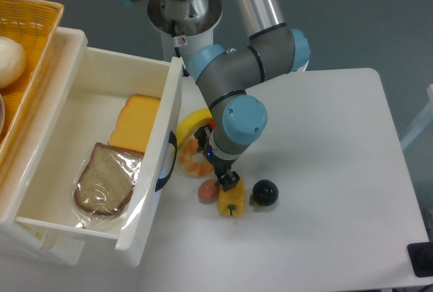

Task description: Pick up the egg

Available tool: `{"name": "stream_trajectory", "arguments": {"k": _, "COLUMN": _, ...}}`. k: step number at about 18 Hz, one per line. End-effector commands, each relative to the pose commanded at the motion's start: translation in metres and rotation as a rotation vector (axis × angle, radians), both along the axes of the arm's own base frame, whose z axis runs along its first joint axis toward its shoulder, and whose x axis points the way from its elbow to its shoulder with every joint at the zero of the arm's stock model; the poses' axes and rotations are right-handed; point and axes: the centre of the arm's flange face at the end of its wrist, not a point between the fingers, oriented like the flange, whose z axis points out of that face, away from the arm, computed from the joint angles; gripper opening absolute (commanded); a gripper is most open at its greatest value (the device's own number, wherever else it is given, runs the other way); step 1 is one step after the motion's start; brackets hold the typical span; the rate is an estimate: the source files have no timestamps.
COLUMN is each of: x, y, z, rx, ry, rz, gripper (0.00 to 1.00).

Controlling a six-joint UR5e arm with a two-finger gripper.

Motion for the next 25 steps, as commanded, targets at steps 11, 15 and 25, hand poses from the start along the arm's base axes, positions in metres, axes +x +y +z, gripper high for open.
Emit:
{"name": "stream_trajectory", "arguments": {"k": 11, "x": -0.008, "y": 0.006, "z": -0.02, "rx": -0.014, "ry": -0.02, "rz": 0.021, "gripper": 1.0}}
{"name": "stream_trajectory", "arguments": {"k": 15, "x": -0.031, "y": -0.001, "z": -0.016, "rx": -0.005, "ry": -0.01, "rz": 0.053, "gripper": 1.0}}
{"name": "stream_trajectory", "arguments": {"k": 25, "x": -0.047, "y": -0.003, "z": -0.002, "rx": 0.021, "ry": -0.044, "rz": 0.276, "gripper": 1.0}}
